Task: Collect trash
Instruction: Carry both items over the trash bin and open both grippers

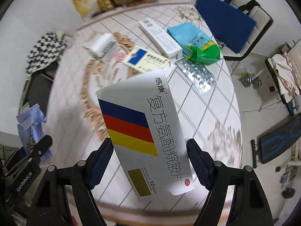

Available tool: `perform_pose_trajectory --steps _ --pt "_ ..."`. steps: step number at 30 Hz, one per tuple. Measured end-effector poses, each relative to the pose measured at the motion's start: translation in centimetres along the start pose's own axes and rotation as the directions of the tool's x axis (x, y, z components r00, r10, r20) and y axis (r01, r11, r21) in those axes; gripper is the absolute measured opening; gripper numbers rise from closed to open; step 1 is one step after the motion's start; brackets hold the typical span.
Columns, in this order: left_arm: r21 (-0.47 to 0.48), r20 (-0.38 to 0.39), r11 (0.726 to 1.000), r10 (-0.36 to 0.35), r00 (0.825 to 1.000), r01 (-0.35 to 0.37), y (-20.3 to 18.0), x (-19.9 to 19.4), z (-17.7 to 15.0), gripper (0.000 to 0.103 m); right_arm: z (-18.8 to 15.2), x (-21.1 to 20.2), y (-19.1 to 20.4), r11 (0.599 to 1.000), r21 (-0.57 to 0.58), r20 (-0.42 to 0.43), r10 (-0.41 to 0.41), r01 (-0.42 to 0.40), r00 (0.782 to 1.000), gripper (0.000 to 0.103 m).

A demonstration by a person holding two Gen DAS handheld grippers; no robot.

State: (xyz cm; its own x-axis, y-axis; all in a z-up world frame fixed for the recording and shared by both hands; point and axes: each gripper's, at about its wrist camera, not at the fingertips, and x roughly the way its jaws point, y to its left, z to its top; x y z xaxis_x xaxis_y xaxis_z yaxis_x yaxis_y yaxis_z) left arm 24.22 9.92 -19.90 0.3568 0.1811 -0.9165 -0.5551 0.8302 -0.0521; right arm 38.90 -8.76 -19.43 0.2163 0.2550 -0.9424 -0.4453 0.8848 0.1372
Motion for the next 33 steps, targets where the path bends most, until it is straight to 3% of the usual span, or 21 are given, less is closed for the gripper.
perform_pose_trajectory --steps 3,5,8,11,14,17,21,22,28,30,33 --pt "0.016 0.010 0.999 -0.043 0.999 0.043 1.9 -2.8 -3.9 0.051 -5.2 -2.8 1.2 1.000 0.025 0.033 0.006 -0.006 0.999 0.081" --pt "0.022 -0.002 0.997 -0.079 0.997 0.079 3.3 -3.9 -6.6 0.051 -10.7 -4.7 1.8 0.997 0.068 0.038 0.022 -0.024 0.999 0.081" --pt "0.039 -0.053 0.994 -0.102 0.993 0.104 5.2 -4.8 -11.8 0.051 -16.7 -4.7 2.1 0.992 0.118 0.028 0.043 -0.046 0.999 0.080" --pt "0.011 -0.159 0.991 -0.131 0.979 0.135 7.2 -4.1 -17.3 0.051 -24.8 -3.4 1.8 0.974 0.209 -0.072 0.102 -0.085 0.992 0.080" --pt "-0.013 -0.280 0.987 -0.158 0.947 0.161 8.6 -1.6 -22.6 0.051 -30.4 -1.0 1.9 0.964 0.252 -0.171 0.127 -0.081 0.977 0.080" --pt "-0.031 -0.389 0.987 -0.156 0.908 0.156 9.3 2.9 -27.5 0.051 -36.6 3.2 1.5 0.952 0.299 -0.298 0.163 -0.070 0.940 0.080" --pt "-0.092 -0.490 0.984 -0.181 0.853 0.155 9.5 11.2 -32.7 0.051 -41.4 9.8 0.6 0.945 0.323 -0.401 0.190 -0.056 0.896 0.080" --pt "-0.101 -0.502 0.983 -0.181 0.846 0.150 9.4 13.3 -33.6 0.050 -42.7 12.3 0.1 0.943 0.330 -0.419 0.193 -0.049 0.887 0.080" --pt "-0.190 -0.544 0.967 -0.248 0.801 0.170 9.3 27.4 -38.6 0.052 -47.1 26.8 -2.8 0.932 0.362 -0.435 0.144 0.026 0.889 0.080" --pt "-0.202 -0.547 0.962 -0.265 0.794 0.182 9.1 31.0 -39.8 0.059 -48.2 31.4 -3.7 0.921 0.386 -0.443 0.145 0.043 0.885 0.080" --pt "-0.200 -0.557 0.963 -0.264 0.787 0.181 9.1 34.9 -41.4 0.088 -49.2 36.9 -4.4 0.908 0.418 -0.445 0.175 0.031 0.878 0.080"
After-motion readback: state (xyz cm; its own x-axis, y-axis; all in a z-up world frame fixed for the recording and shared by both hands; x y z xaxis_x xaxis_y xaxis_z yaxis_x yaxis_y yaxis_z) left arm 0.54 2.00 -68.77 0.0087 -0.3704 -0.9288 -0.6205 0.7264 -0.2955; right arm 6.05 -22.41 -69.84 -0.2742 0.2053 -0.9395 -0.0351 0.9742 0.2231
